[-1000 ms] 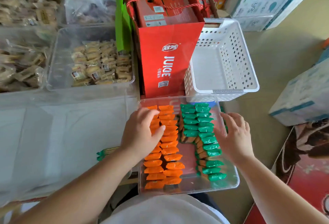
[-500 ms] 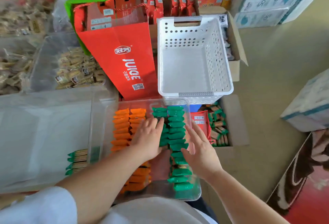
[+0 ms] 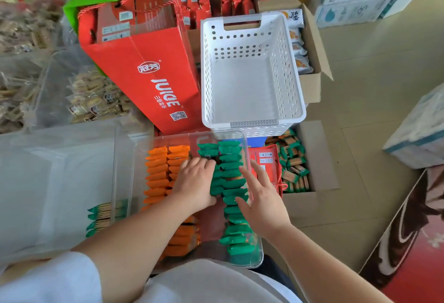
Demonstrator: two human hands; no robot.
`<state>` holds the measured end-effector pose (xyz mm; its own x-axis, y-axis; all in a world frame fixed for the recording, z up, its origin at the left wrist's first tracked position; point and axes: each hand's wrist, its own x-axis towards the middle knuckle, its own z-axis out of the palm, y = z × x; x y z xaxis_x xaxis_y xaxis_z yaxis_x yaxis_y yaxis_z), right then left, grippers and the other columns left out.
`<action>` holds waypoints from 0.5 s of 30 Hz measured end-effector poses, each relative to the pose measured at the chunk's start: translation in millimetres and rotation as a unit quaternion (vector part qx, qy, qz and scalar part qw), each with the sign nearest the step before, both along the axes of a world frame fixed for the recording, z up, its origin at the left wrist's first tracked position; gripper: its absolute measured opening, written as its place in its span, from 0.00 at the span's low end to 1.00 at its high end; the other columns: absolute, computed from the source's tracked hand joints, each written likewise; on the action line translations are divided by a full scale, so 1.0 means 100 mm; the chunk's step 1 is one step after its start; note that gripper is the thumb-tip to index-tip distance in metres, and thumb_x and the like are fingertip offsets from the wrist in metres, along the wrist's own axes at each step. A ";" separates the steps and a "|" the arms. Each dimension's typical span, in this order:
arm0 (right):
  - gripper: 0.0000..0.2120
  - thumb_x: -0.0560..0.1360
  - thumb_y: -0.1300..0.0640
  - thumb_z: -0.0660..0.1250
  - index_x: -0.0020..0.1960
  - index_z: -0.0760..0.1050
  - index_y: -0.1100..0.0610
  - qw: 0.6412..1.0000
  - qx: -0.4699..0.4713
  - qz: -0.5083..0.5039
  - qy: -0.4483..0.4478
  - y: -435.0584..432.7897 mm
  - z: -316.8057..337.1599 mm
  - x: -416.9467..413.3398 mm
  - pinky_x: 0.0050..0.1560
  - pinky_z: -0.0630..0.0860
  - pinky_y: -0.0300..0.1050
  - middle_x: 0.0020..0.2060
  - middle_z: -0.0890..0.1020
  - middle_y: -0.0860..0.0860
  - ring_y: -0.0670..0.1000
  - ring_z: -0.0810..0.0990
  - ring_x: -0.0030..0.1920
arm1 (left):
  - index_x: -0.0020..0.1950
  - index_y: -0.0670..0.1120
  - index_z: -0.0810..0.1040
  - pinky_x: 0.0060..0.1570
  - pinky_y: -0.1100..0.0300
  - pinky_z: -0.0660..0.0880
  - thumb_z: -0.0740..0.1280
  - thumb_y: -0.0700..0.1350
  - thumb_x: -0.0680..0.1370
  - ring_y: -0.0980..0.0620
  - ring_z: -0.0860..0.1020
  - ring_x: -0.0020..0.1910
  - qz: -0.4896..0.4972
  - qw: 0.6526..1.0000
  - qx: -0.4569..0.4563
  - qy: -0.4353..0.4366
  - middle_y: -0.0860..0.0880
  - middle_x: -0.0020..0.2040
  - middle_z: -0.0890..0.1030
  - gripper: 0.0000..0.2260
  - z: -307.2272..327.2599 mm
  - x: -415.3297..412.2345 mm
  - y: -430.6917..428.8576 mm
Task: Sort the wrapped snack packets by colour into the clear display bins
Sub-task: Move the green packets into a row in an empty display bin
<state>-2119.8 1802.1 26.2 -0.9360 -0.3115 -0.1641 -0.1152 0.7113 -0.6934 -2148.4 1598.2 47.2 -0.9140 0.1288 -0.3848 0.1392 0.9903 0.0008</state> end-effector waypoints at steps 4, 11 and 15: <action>0.34 0.77 0.48 0.68 0.78 0.56 0.41 1.000 0.016 0.000 -0.013 -0.02 0.03 0.00 0.60 0.77 0.46 0.79 0.52 0.44 0.50 0.66 0.74 | 0.71 0.52 0.66 0.67 0.51 0.64 0.75 0.60 0.63 0.48 0.71 0.65 0.018 0.998 0.050 0.030 0.53 0.65 0.73 0.40 0.16 0.03 -0.02; 0.34 0.78 0.46 0.68 0.79 0.56 0.43 0.999 0.027 0.009 -0.031 -0.04 0.12 -0.01 0.64 0.75 0.50 0.78 0.57 0.48 0.52 0.64 0.75 | 0.67 0.50 0.71 0.60 0.52 0.71 0.76 0.56 0.61 0.48 0.74 0.58 0.096 0.975 0.167 0.106 0.51 0.60 0.76 0.37 0.65 0.21 -0.18; 0.34 0.77 0.44 0.69 0.79 0.59 0.45 0.996 0.071 0.013 -0.043 -0.07 0.19 -0.04 0.66 0.72 0.51 0.78 0.57 0.50 0.55 0.64 0.75 | 0.62 0.54 0.71 0.52 0.57 0.73 0.80 0.54 0.59 0.53 0.74 0.52 0.179 0.936 0.270 0.140 0.56 0.54 0.74 0.35 0.94 0.46 -0.49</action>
<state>-2123.7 1795.5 45.1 -0.9082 -0.3042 -0.2875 -0.0803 0.8007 -0.5936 -2102.6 1548.7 141.6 -0.9910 -0.0980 -0.0914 -0.1316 0.8389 0.5281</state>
